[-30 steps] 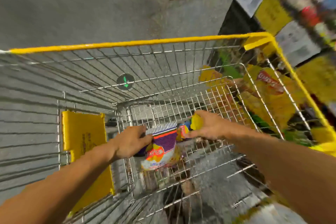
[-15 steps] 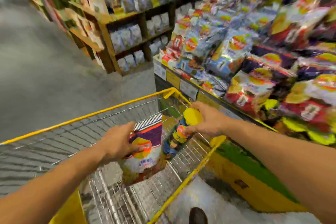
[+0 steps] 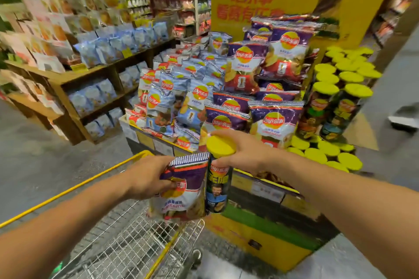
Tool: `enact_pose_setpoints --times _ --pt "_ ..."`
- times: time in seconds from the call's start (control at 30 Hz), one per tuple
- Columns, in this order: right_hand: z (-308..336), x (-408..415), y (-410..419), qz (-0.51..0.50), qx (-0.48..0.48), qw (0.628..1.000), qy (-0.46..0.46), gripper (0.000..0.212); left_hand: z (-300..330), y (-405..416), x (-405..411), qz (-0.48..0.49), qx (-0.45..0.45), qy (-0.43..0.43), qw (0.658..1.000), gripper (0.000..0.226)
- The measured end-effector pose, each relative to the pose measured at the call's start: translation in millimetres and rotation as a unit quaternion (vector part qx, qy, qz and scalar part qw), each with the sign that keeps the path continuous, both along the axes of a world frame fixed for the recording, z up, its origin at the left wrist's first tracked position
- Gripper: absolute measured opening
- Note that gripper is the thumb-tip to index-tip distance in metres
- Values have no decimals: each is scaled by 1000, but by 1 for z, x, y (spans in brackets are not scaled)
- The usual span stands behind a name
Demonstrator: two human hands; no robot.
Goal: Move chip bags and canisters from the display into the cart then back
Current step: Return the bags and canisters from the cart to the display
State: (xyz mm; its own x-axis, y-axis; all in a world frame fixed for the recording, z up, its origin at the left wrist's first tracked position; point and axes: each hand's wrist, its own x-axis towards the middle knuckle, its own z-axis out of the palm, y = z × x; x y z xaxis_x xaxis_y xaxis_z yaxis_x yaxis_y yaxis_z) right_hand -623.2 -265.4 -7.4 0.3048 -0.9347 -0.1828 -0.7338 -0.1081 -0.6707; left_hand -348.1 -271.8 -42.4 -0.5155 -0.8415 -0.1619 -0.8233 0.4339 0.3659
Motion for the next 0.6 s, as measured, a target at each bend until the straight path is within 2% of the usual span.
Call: enact_pose_setpoints --times 0.23,0.33,0.47,0.6 --pt "24 -111 14 -98 5 995 37 84 28 -17 -116 -85 -8 -10 996 45" --pt "33 -163 19 -133 -16 989 64 93 35 -23 -163 -114 -4 -4 994 43" --pt "39 -224 17 -199 -54 976 67 83 40 -34 -213 -114 -7 17 993 41" --pt "32 -269 2 -282 -85 952 80 89 47 -46 -249 -99 -12 40 994 43"
